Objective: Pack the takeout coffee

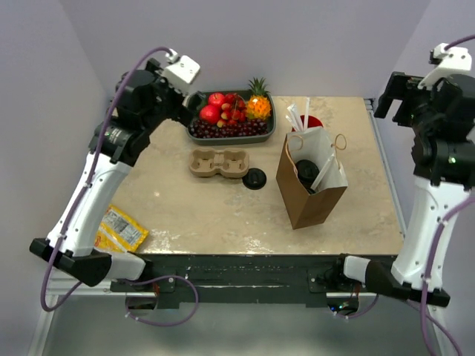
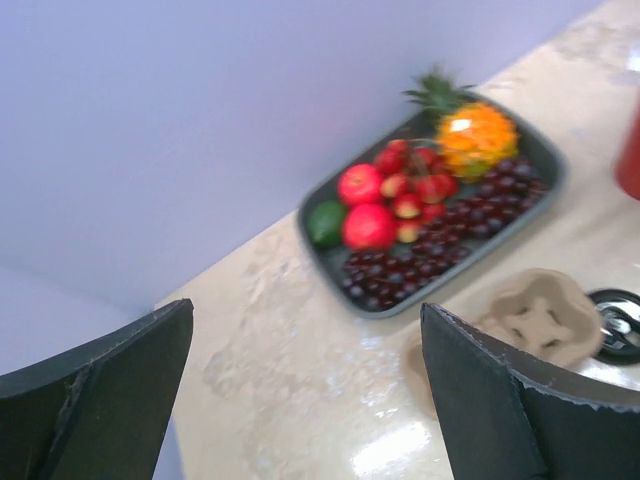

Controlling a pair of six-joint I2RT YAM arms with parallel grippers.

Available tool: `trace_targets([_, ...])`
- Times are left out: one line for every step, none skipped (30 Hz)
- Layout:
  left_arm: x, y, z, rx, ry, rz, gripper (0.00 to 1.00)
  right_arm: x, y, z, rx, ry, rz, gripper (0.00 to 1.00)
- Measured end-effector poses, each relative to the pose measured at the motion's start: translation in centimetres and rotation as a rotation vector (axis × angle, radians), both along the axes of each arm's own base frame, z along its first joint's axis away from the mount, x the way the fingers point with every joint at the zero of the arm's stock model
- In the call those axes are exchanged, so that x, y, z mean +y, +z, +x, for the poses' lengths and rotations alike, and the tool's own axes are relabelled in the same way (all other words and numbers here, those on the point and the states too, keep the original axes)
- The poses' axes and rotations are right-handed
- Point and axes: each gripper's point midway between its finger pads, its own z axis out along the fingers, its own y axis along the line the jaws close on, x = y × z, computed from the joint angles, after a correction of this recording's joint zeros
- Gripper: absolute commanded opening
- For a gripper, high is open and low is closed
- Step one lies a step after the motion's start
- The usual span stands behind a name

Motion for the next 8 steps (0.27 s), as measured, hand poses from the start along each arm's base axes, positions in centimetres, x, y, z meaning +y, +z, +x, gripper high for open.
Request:
trace_targets([1.4, 0.4, 0.1, -0.007, 0.044, -0.012, 1.0, -0.5, -1.0, 0.4, 0.033, -0.024, 0.001, 0.99])
trace_targets([2.8, 0.7, 0.3, -0.009, 0.087, -0.024, 1.0, -1.2, -2.5, 1.2, 0.08, -0.053, 0.004, 0.99])
trace_targets([4.0, 0.9, 0.5, -0.005, 0.127, -0.035, 1.0, -1.7, -3.8, 2.0, 0.124, -0.07, 0.009, 0.99])
trace_targets([5.3, 1.0, 0.7, 0.006, 0.166, -0.044, 1.0, -2.0, -4.9, 2.6, 0.162, -0.083, 0.015, 0.99])
trace_targets([6.3, 1.3, 0.8, 0.017, 0.197, -0.051, 1.0, -2.1, -5.6, 2.9, 0.184, -0.088, 0.018, 0.99])
trace_targets([7.1, 1.7, 1.0, 0.023, 0.222, -0.064, 1.0, -2.3, -6.1, 3.2, 0.202, -0.096, 0.022, 0.99])
trace_targets([7.8, 2.2, 1.2, 0.03, 0.245, -0.075, 1.0, -2.4, -6.2, 3.3, 0.204, -0.101, 0.022, 0.99])
trace_targets([8.3, 2.7, 1.3, 0.032, 0.262, -0.087, 1.0, -2.4, -5.9, 3.1, 0.198, -0.103, 0.022, 0.99])
